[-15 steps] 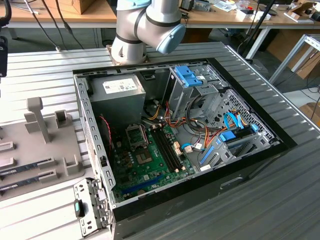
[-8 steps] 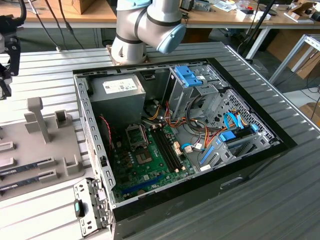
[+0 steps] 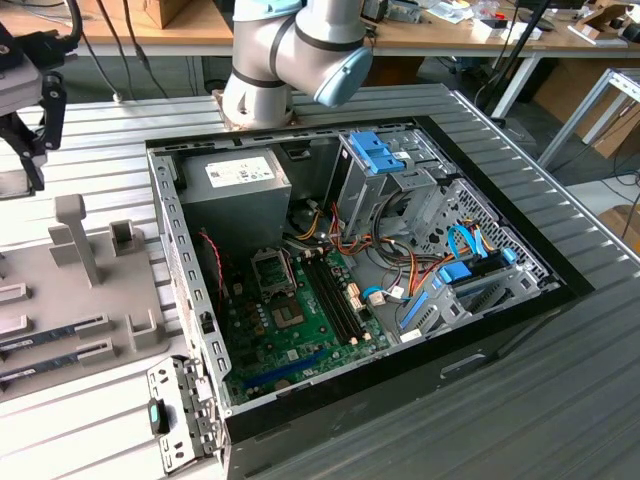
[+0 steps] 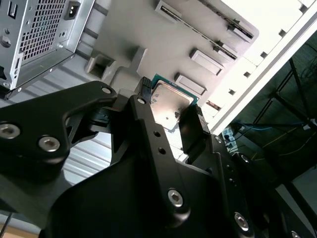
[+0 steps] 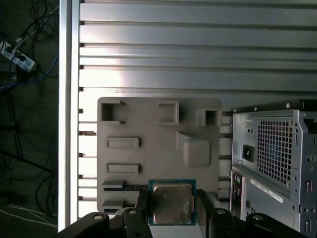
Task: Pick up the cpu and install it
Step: 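Pick up the cpu and move it towards the insertion slot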
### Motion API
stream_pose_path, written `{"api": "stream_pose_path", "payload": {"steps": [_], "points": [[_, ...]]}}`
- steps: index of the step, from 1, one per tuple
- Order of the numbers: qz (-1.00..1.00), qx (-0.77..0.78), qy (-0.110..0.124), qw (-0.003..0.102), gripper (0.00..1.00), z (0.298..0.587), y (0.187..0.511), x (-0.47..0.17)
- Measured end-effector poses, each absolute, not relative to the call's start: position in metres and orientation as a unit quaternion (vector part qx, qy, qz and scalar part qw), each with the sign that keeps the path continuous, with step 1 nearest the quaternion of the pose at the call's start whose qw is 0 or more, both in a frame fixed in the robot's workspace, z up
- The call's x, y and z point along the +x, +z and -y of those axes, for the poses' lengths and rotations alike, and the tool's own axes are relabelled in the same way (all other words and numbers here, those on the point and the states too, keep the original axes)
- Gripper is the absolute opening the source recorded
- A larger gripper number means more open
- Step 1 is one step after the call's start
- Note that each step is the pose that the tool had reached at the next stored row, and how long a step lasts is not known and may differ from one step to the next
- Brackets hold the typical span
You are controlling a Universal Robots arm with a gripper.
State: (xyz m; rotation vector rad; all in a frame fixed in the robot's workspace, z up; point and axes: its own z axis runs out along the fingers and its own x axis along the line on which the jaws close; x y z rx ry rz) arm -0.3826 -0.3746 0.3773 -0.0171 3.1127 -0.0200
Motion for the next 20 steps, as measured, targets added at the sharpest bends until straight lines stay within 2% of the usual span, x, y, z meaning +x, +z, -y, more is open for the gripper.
{"api": "stream_pose_path", "payload": {"steps": [20], "points": [[-1.0,-0.005,-0.006,0.014,0.47,0.375,0.377,-0.34]]}}
